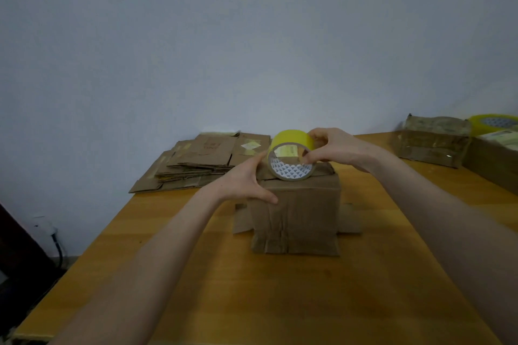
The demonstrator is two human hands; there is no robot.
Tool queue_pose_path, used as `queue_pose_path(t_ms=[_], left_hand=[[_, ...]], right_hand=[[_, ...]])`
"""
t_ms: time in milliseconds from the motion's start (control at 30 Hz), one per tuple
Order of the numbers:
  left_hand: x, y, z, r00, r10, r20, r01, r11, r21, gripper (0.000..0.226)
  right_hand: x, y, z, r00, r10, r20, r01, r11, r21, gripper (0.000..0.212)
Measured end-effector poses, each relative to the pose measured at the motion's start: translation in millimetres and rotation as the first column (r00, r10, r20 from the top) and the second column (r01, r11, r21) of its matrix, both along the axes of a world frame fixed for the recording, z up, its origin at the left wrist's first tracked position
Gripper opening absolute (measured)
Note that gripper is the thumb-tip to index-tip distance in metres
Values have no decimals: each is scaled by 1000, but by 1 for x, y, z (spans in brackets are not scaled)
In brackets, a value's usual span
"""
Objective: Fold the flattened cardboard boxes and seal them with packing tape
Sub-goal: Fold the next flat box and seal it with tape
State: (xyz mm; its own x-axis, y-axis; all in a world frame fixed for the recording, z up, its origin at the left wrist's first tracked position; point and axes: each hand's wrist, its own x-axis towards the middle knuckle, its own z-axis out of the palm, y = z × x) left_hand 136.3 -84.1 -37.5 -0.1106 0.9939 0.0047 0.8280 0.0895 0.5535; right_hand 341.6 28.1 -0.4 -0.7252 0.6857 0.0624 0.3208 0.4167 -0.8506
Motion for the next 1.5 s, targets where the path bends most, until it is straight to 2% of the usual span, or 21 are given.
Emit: queue_pose_path(t_ms=[67, 167, 300, 400, 567, 700, 867, 967, 1067, 1167, 1300, 1400, 1500], left_hand=[[1, -1, 0, 1000, 23, 7, -23, 998, 51, 108], [-3, -3, -4, 999, 44, 8, -44, 997, 58, 117], [-7, -3, -5, 1000, 27, -12, -27, 999, -21, 115], [-5, -2, -5, 993, -2, -117, 0, 1000, -18, 109], [-3, -2, -2, 979, -31, -200, 26, 999, -27, 110], [0, -2, 0, 971, -41, -236, 33, 999, -39, 108], [-3, -5, 1, 965, -44, -259, 28, 997, -66, 105], [-6, -5, 0, 961, -41, -273, 15, 995, -98, 104], [0, -5, 6, 957, -67, -282, 31, 991, -131, 112], [19, 9, 16, 947, -66, -313, 42, 996, -83, 123], [35, 25, 14, 972, -57, -230, 29, 992, -125, 127], [34, 23, 4, 978, -25, -207, 5, 995, -97, 117], [36, 21, 4, 973, -21, -231, 1, 996, -86, 113]], right_hand=[[3, 0, 2, 996, -15, -86, 16, 1000, 13, 35], [1, -2, 5, 985, -8, -171, 11, 1000, 16, 40], [-3, -6, 8, 987, 19, -161, -14, 999, 29, 38], [-4, -6, 9, 985, 29, -171, -26, 999, 18, 35], [-5, 0, 11, 985, 4, -171, 3, 999, 38, 39], [-1, 4, 19, 988, 8, -154, 10, 993, 116, 26], [10, 12, 22, 997, -14, -80, 31, 976, 214, 36], [19, 17, 15, 996, -35, -77, 47, 986, 162, 38], [19, 15, 11, 990, -33, -136, 44, 996, 78, 38], [17, 12, 9, 987, -13, -161, 18, 999, 32, 42], [19, 13, -2, 985, -63, -160, 56, 997, -51, 43], [24, 16, -5, 977, -95, -191, 97, 995, 2, 31], [24, 17, 5, 981, -61, -182, 80, 992, 97, 37]])
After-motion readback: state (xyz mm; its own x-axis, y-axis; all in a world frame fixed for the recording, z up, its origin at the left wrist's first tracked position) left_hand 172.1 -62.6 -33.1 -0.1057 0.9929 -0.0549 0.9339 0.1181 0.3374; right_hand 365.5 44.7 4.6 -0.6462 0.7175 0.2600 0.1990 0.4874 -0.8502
